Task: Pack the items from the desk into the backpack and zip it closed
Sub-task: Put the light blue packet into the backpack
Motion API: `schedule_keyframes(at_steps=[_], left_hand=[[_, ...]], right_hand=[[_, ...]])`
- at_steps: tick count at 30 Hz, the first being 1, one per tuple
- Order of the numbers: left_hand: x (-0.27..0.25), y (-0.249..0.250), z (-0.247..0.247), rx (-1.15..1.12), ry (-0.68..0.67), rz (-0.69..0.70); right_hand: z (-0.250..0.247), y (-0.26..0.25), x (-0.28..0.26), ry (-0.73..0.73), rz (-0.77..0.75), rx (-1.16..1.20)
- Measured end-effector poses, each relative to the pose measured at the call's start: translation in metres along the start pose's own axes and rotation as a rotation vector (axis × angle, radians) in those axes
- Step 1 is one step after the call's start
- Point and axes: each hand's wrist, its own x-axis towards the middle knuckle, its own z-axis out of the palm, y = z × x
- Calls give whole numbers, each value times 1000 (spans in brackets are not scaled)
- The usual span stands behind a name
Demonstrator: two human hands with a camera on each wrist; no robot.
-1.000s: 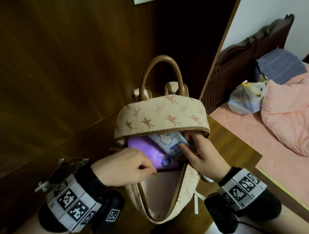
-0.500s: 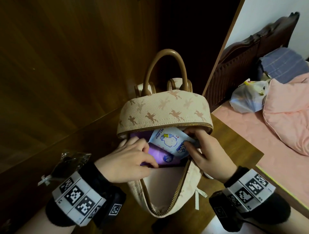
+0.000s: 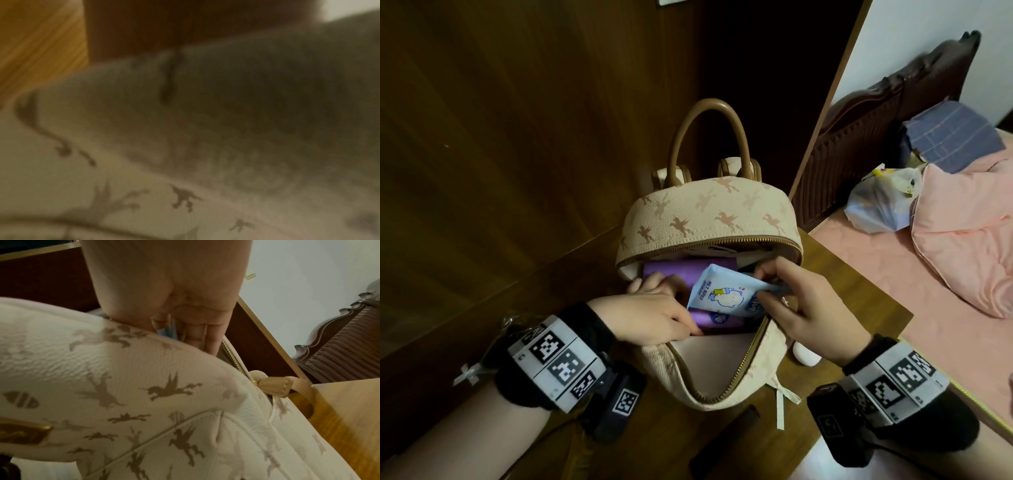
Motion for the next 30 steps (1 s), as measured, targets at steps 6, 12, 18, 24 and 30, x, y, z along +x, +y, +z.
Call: schedule_keyframes(at_steps=[6,12,18,24,30], left_hand=[[12,-7,8,-9,123,67],[17,-11,11,53,214,147],[13,-8,12,144,276,131],[10,-7,11,97,249,142],[8,-8,12,125,268,166]], right_hand=[[-12,1,-5,13,14,-54],[-18,-4,-3,-38,3,-107],[-26,-14,-1,-146,-5,-278],[-14,-30,9,-362,-53,-384],[12,-28,6,-371,-40,-331]])
